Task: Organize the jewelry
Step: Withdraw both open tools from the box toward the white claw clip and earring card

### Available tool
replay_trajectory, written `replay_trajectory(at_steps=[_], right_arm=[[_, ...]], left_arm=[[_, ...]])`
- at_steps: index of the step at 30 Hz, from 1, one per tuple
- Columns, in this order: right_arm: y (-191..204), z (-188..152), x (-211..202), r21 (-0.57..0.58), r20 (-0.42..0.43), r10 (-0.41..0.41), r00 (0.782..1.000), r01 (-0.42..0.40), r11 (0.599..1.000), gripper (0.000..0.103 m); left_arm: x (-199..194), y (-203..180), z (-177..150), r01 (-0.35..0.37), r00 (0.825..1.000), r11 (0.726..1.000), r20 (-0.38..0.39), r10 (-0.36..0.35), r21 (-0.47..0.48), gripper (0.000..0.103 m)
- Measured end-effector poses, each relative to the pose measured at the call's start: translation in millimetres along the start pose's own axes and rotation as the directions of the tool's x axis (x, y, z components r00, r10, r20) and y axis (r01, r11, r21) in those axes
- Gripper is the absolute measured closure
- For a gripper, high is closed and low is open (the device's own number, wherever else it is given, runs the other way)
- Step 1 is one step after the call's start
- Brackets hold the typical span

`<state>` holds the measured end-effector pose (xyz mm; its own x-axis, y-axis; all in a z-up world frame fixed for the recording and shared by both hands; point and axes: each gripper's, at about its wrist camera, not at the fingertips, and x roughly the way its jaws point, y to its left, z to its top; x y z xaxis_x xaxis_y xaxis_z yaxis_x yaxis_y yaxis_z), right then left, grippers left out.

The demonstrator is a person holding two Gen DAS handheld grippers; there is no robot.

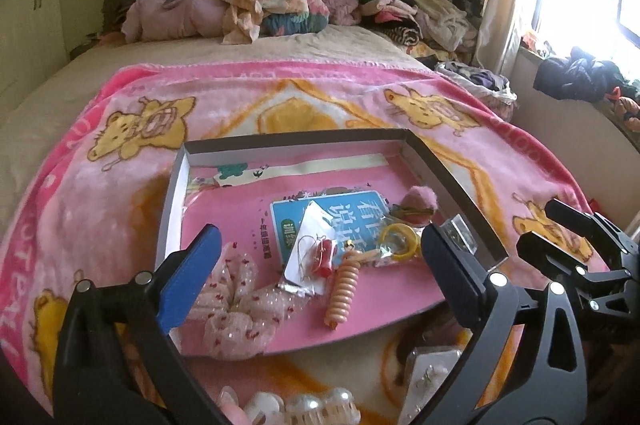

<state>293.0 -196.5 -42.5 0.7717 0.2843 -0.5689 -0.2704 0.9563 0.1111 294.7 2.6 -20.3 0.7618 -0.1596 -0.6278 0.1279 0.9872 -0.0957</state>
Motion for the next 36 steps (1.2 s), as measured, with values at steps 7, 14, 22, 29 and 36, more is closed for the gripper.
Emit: replay_trajectory(at_steps=[7,14,22,29,36], right_arm=[[4.1,-4.6,-16.3,-0.004,0.016,-0.002,1.0,0.002,1.0,0.012],[7.2,-11.1,-25.8,-0.008,0.022,-0.002,1.0,0.002,1.0,0.012],[15.0,-21.7,-38.8,-0.016,0.024,0.003,1.0,-0.003,1.0,0.012],[25.0,-30.1,-47.6,-0.027,0.024,0.014,1.0,-0.013,1.0,0.012],[36.0,-39.2,-55.8,-0.043,0.022,0.03,0.999,-0.029,0.999,0.012]], left_arm=[[-19.1,0.5,-11.7,-0.003,1.0,1.0,0.02,0.003,-0.002,0.012],[-33.9,2.4,-23.4,-0.001,0.999,1.0,0.042,0.002,-0.019,0.012],[-46.5,5.4,-35.7,0.012,0.999,0.999,0.054,-0.01,-0.034,0.012],[-58.3,3.5,-47.7,0.01,0.998,1.0,0.056,-0.009,-0.023,0.012],[-69.6,6.5,-65.2,0.013,0.998,1.0,0.056,-0.011,-0.026,0.012]])
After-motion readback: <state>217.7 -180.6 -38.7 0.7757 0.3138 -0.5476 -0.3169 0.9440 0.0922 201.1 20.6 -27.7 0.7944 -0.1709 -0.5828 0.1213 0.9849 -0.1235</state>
